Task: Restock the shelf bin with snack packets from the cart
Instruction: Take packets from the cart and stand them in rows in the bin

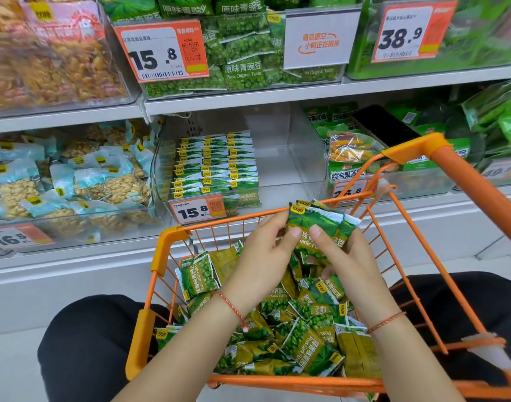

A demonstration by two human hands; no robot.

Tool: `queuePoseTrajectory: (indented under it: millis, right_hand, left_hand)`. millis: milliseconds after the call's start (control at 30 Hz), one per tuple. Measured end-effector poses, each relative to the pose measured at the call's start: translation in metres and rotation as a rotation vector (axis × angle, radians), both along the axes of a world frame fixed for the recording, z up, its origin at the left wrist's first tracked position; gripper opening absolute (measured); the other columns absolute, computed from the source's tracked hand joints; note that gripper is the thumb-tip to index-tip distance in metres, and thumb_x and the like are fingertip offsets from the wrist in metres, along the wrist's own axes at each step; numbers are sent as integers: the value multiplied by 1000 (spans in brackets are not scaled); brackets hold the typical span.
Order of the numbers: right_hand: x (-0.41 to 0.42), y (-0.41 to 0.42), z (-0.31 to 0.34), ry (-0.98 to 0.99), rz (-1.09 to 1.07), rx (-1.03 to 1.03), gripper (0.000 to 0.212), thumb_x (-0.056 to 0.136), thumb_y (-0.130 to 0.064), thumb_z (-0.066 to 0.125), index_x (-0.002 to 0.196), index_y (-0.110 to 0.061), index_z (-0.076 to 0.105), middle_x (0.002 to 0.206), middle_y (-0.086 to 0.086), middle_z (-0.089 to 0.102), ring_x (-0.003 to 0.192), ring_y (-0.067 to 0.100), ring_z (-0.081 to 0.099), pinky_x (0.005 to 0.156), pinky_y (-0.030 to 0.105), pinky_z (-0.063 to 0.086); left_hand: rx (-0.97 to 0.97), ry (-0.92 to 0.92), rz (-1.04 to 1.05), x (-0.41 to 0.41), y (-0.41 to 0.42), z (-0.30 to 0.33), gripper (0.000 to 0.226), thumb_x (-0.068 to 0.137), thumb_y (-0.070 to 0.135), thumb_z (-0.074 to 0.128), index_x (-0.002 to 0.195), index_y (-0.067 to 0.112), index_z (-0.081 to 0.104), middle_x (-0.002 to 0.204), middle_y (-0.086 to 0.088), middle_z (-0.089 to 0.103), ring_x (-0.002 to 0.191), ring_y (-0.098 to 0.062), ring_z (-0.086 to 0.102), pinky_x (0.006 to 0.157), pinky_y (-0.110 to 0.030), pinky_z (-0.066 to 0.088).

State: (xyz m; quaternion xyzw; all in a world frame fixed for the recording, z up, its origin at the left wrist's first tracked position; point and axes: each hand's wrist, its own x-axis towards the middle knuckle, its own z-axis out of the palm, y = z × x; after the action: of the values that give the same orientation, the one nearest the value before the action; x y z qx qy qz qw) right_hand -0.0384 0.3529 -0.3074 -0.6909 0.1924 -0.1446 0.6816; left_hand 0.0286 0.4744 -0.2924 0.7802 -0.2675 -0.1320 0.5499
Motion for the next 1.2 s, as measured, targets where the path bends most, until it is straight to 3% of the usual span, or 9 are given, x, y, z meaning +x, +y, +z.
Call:
queuePoseTrajectory:
  millis: [67,167,367,433,533,600,667,900,1200]
  right_hand:
    - [1,2,-2,16,11,-61,55,65,-56,64,110,-25,53,98,-9,67,79,16,67,52,30,50]
    - [5,1,-1,29,24,-96,52,69,-50,68,110,-22,55,96,-6,68,73,9,63,51,28,51]
    - [25,-4,7,74,147,-231,54,62,-58,72,108,-30,60,94,-12,72,78,0,66,64,24,51]
    - [36,-4,13,80,198,-248,56,63,-56,77,109,-28,61,99,-13,72,90,1,67,80,27,52]
    - [59,-2,26,94,249,-256,52,62,-43,79,107,-24,60,96,-12,72,86,-2,67,75,19,52]
    - [81,-6,33,78,228,-192,50,64,-35,82,107,-21,60,94,-10,72,83,0,68,68,14,51]
    - [109,-11,38,71,194,-142,63,57,-38,85,111,-20,60,100,-6,72,91,8,69,76,21,52]
    - [193,-31,33,273,333,-402,72,68,-38,80,129,-15,48,121,0,59,107,15,57,84,26,45]
    - [247,-45,-6,548,544,-363,99,60,-44,85,141,-13,37,129,6,53,111,16,53,73,25,43]
  left_hand:
    - [56,-45,-15,3,3,4,22,97,15,51,105,35,54,96,18,55,88,12,51,77,-3,37]
    - [83,-64,-61,8,4,0,16,95,24,50,86,14,57,80,4,53,77,-10,49,71,-28,39]
    - [-8,81,-62,23,13,-7,37,85,32,47,104,5,64,104,-19,66,98,-33,61,89,-52,45]
    - [-54,114,-40,33,17,-7,32,86,28,50,101,3,65,100,-20,67,96,-33,62,90,-51,46]
    - [-66,72,-15,52,28,-2,16,94,21,56,79,16,59,72,-4,58,67,-5,52,67,-34,44]
    - [-88,81,6,68,38,6,11,95,21,54,100,29,60,94,12,60,81,6,55,76,-20,47]
    - [-129,70,91,89,53,8,26,96,26,51,121,28,58,115,17,59,100,4,58,88,-18,48]
    - [-162,-241,507,149,99,-21,18,95,32,45,107,33,59,107,14,63,92,-1,58,77,-16,47]
    - [-125,-349,537,158,107,-27,24,97,26,42,111,25,61,106,7,61,85,2,54,67,-8,39]
